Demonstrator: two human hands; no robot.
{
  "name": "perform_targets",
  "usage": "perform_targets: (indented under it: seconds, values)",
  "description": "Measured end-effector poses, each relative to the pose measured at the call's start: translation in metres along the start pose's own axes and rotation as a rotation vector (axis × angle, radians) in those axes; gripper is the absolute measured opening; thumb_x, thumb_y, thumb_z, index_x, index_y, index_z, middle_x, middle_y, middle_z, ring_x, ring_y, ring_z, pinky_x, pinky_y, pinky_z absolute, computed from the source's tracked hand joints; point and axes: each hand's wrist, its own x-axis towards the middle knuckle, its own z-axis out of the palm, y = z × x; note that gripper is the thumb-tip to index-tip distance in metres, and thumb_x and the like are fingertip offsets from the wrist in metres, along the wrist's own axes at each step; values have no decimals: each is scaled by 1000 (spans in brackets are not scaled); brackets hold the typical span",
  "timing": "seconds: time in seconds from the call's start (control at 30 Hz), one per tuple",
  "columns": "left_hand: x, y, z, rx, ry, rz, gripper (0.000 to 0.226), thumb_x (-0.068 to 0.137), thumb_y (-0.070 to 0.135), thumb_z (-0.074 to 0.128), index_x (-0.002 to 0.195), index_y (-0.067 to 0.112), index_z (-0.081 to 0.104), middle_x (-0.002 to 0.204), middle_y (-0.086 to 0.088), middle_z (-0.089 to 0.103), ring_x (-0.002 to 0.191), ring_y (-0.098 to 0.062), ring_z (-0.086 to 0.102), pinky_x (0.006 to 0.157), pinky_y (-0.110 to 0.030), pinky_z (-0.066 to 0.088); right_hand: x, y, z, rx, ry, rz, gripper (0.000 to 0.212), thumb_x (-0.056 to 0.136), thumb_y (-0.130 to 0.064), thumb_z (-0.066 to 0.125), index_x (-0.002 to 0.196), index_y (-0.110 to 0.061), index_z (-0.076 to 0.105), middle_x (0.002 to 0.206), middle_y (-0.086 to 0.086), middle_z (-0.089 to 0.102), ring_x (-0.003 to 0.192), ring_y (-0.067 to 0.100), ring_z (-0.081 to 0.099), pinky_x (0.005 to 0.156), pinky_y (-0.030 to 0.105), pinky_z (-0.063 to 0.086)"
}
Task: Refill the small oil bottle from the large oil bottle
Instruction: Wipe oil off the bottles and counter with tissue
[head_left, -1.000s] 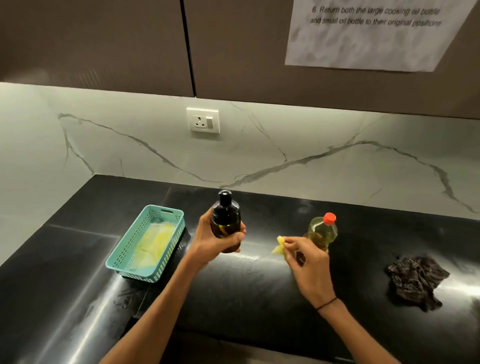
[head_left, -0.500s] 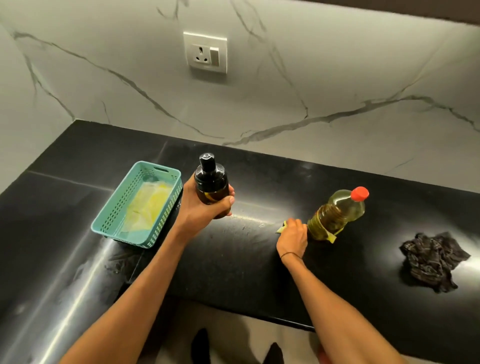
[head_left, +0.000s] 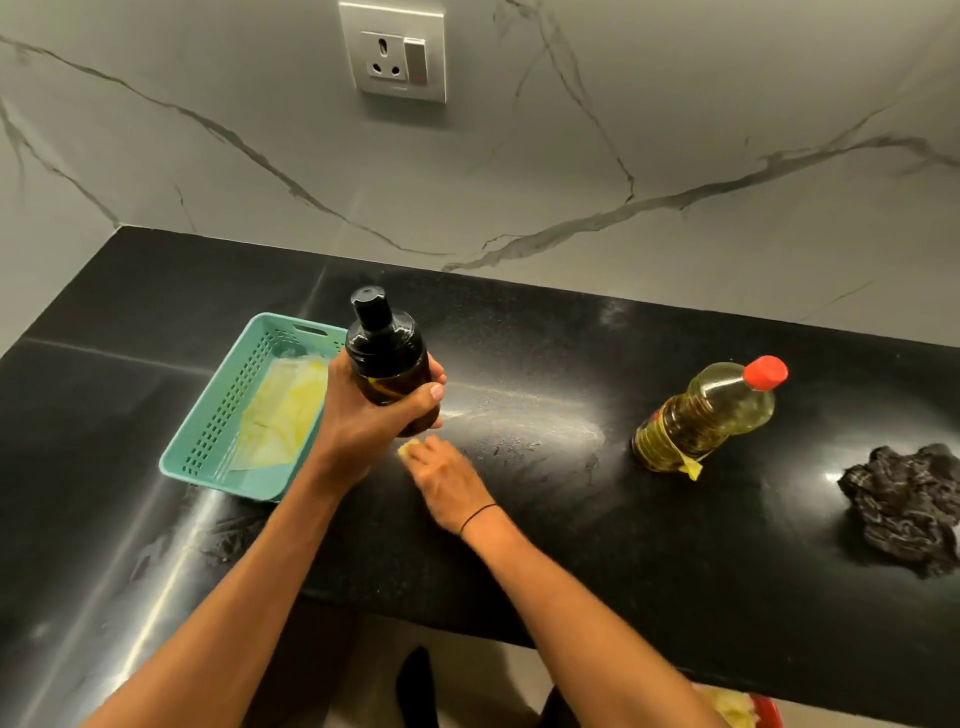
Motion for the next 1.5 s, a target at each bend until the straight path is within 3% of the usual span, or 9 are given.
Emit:
perform_targets:
  seconds: [0.27,0.4,0.57,0.87,0.93,1.1,1.2,1.4,1.5]
  values:
    - [-6,3,-16,26,-16,22,27,83,19,83,104,35,76,97,-14,75,86,-30,75,65,-39,65,-31,125,-56,-113,396,804,29,102,0,41,110,0,69,114,19,64,107,30,52,88,28,39]
    - [-8,3,-11,3,-21,35,25,83,18,82,101,35,76,94,-12,74,82,-30,73,64,-40,66,-14,31,-15,60,265,453,24,106,-13,43,96,-6,64,99,13,61,94,26,54,87,34,47]
    - [-12,-2,-9,26,-54,35,27,84,16,83,103,35,77,94,-12,75,82,-29,74,64,-41,66,-42,-16,10,-14,-26,-135,38,98,0,53,135,-4,57,126,11,60,105,26,53,93,36,47]
    - [-17,-13,-10,47,-63,62,20,88,17,81,106,18,72,97,-15,74,86,-31,74,64,-41,66,-80,87,-47,-68,395,823,28,101,2,43,111,2,69,108,16,65,104,33,54,89,35,44]
    - [-17,-13,-4,34,-63,72,20,88,18,81,106,20,72,98,-17,73,86,-31,74,64,-40,66,-67,47,-27,90,397,711,24,106,-9,44,102,-4,68,102,6,58,98,23,55,91,34,44]
    - [-16,-14,8,19,-97,66,22,87,17,82,107,20,72,97,-18,73,84,-32,74,63,-42,66,-61,-38,23,136,6,-52,44,95,8,57,138,-3,58,134,11,59,112,27,52,100,34,49]
    - [-17,-13,9,13,-113,79,22,88,17,83,105,28,74,96,-16,74,81,-31,75,63,-43,66,-74,-8,7,70,-13,-134,43,97,5,56,140,-3,56,135,12,60,111,27,53,96,34,48]
    - [-23,-18,-2,19,-96,68,22,89,18,83,108,22,72,99,-12,74,90,-29,75,66,-41,66,-118,108,-55,-74,302,656,32,101,4,46,126,0,66,126,20,65,113,35,53,101,36,43]
    - [-24,-19,-1,1,-80,56,23,89,21,83,108,23,72,100,-11,74,91,-27,75,67,-41,66,-116,87,-52,-62,375,741,30,101,4,42,116,0,67,118,18,65,107,32,52,94,36,45]
